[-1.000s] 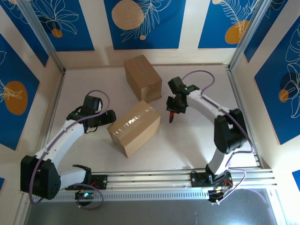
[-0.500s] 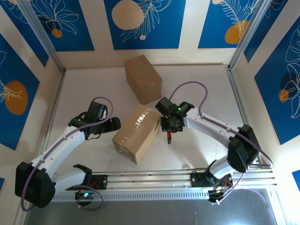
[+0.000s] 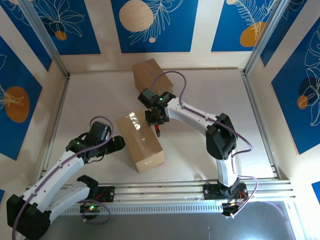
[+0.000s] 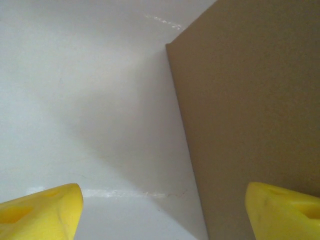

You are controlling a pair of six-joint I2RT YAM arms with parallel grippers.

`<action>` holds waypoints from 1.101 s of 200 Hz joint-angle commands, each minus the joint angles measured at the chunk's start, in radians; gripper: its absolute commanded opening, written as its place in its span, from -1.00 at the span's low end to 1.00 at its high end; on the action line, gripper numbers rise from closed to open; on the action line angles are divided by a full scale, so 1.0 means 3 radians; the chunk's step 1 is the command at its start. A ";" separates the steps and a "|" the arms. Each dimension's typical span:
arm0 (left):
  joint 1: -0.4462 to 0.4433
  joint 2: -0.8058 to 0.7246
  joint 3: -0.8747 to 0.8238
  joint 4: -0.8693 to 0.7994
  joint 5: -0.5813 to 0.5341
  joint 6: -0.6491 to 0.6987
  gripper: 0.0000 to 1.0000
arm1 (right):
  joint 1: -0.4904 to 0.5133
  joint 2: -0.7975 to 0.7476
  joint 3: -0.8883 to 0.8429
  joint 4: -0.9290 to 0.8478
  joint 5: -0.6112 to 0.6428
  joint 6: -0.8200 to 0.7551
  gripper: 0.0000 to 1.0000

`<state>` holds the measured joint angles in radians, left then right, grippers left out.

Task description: Unpack the express box

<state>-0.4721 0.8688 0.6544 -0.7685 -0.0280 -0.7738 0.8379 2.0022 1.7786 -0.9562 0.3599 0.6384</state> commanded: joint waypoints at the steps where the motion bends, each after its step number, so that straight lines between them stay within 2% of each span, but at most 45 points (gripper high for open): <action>1: -0.0157 0.0091 -0.0121 0.0155 0.0210 -0.0136 0.69 | 0.0100 0.0244 0.0436 0.0107 -0.0454 -0.0254 -1.00; 38: -0.0241 0.0187 -0.0047 0.0169 0.0052 -0.0221 0.69 | 0.0005 0.0392 0.0914 -0.0179 -0.0203 -0.0404 -1.00; 85: -0.0239 0.0111 0.0340 -0.0454 -0.0407 -0.0105 0.76 | -0.0096 -0.0169 0.0665 -0.0399 0.0334 -0.0416 -1.00; 122: -0.0232 0.0155 0.0690 -0.0737 -0.0578 0.0017 0.80 | -0.0275 -0.0910 -0.0008 -0.0526 0.0716 -0.0264 -1.00; 137: -0.0204 0.0217 0.0956 -0.0902 -0.0767 0.0124 0.83 | -0.0295 -0.1280 -0.0355 -0.0620 0.0836 -0.0167 -1.00; 157: -0.0057 0.0433 0.1406 -0.1097 -0.1045 0.0385 0.85 | -0.0236 -0.1778 -0.0908 -0.0741 0.0794 0.0044 -1.00; 192: 0.0396 0.1024 0.1983 -0.0852 -0.1037 0.0892 0.86 | 0.0147 -0.2379 -0.1856 -0.0822 0.0552 0.0722 -1.00; 220: 0.0632 0.1547 0.2172 -0.0547 -0.1002 0.1053 0.85 | 0.0590 -0.2386 -0.2223 -0.0582 0.0444 0.1268 -1.00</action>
<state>-0.3302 1.2217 1.2701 -0.9913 -0.3149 -0.5514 0.9321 1.2800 1.1706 -1.1763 0.5381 0.8207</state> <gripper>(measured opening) 0.930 0.211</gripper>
